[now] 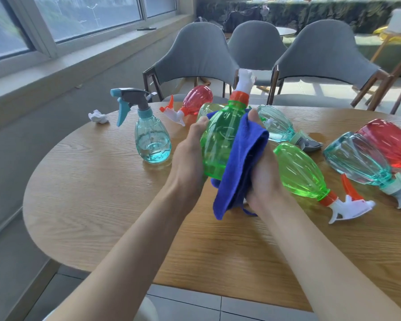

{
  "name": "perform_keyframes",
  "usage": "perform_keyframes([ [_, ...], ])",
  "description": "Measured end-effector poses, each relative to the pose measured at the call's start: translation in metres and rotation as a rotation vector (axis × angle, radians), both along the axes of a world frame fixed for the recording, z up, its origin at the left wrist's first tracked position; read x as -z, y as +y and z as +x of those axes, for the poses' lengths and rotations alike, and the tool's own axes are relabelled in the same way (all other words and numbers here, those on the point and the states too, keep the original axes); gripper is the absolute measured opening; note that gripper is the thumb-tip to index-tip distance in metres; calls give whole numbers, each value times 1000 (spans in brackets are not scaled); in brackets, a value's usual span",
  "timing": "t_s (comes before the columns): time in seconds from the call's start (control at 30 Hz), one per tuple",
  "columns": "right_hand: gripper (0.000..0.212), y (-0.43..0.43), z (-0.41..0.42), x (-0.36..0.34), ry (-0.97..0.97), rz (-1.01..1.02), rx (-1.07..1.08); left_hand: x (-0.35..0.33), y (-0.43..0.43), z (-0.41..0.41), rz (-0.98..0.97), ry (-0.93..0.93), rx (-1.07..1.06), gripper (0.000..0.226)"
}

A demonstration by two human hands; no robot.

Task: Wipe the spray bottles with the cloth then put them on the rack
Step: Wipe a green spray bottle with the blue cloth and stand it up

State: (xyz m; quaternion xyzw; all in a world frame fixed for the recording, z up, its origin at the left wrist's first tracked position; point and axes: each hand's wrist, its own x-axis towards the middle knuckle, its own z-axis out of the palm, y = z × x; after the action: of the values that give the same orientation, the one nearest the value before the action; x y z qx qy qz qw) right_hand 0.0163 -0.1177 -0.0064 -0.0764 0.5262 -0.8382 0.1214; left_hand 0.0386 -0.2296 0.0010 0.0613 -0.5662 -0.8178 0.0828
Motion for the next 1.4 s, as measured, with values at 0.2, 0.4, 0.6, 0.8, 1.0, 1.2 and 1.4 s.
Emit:
perform_keyframes([
  [0.2,37,-13,10,4,194,210,97,-6,-2,4,195,-85,-125,42],
  [0.4,36,-3,4,-8,52,8,77,2,1,3,-222,36,-122,62],
  [0.6,36,-7,6,-5,91,98,143,4,2,2,-284,3,-216,71],
  [0.8,38,-11,8,2,244,294,108,9,-4,-3,-308,64,-334,92],
  [1.0,26,8,4,-11,173,66,7,3,1,-1,-160,-12,-127,45],
  [1.2,57,-3,3,3,249,251,49,-2,-2,0,170,-169,-58,40],
  [1.4,21,-4,5,3,27,61,91,8,1,-6,-326,4,-330,55],
])
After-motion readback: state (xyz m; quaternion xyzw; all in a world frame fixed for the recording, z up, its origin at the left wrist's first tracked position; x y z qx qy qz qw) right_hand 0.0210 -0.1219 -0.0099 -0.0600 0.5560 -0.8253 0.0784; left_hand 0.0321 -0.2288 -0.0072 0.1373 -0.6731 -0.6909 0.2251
